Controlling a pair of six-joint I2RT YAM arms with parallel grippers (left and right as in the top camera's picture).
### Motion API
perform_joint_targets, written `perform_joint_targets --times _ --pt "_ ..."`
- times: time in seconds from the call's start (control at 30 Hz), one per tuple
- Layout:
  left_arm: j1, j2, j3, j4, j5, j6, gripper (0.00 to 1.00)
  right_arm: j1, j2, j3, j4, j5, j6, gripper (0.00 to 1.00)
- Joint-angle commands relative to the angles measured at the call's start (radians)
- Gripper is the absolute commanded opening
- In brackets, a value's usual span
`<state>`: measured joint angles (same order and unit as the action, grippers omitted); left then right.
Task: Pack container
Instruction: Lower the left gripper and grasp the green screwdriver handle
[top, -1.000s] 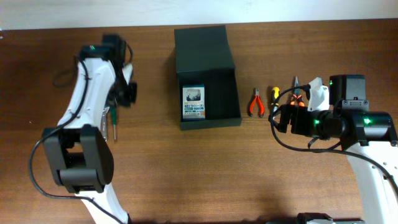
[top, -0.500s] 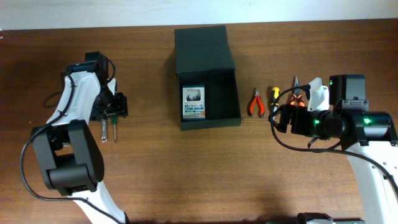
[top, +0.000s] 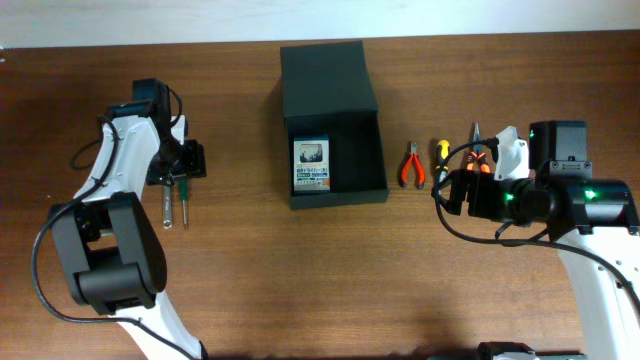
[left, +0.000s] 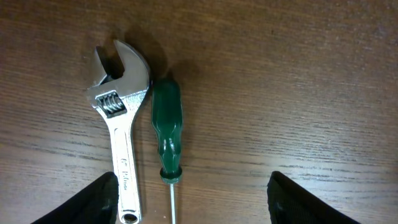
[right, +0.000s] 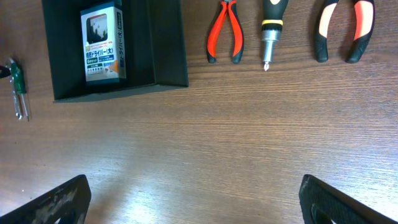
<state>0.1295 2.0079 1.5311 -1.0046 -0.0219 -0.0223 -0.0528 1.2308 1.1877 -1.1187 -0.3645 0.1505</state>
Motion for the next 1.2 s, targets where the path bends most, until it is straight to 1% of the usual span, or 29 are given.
perform_joint_targets --times 0.0,0.2,0.33,0.67,0.7,0.77,0.9,0.97,1.0,1.03,1.17 --pt "0.006 0.020 -0.012 0.018 0.015 0.015 0.66 -0.006 0.005 0.018 -0.001 0.002 -0.002 0.99" --pt "0.009 0.087 -0.012 0.053 0.015 0.016 0.65 -0.006 0.005 0.018 -0.002 0.001 -0.002 0.99" --pt "0.009 0.131 -0.012 0.076 0.014 0.016 0.62 -0.006 0.004 0.018 -0.002 0.001 -0.002 0.99" --pt "0.009 0.137 -0.012 0.116 0.015 0.016 0.61 -0.006 0.004 0.018 -0.002 0.002 -0.002 0.99" --pt "0.009 0.137 -0.012 0.119 0.015 0.015 0.57 -0.006 0.005 0.018 -0.002 0.002 -0.002 0.99" --pt "0.009 0.138 -0.012 0.118 0.015 0.014 0.54 -0.006 0.004 0.018 -0.002 0.002 -0.002 0.99" --pt "0.009 0.143 -0.012 0.115 0.006 -0.017 0.53 -0.006 0.005 0.018 -0.001 0.002 -0.002 0.99" --pt "0.009 0.154 -0.012 0.113 0.007 -0.019 0.51 -0.006 0.005 0.018 -0.001 0.002 -0.002 0.99" --pt "0.009 0.169 -0.012 0.106 0.007 -0.019 0.47 -0.006 0.004 0.018 -0.001 0.002 -0.002 0.99" --pt "0.009 0.177 -0.012 0.099 0.007 -0.019 0.45 -0.006 0.004 0.018 -0.001 0.002 -0.002 0.99" --pt "0.009 0.205 -0.012 0.081 0.004 -0.031 0.42 -0.006 0.004 0.018 -0.001 0.002 -0.002 0.99"
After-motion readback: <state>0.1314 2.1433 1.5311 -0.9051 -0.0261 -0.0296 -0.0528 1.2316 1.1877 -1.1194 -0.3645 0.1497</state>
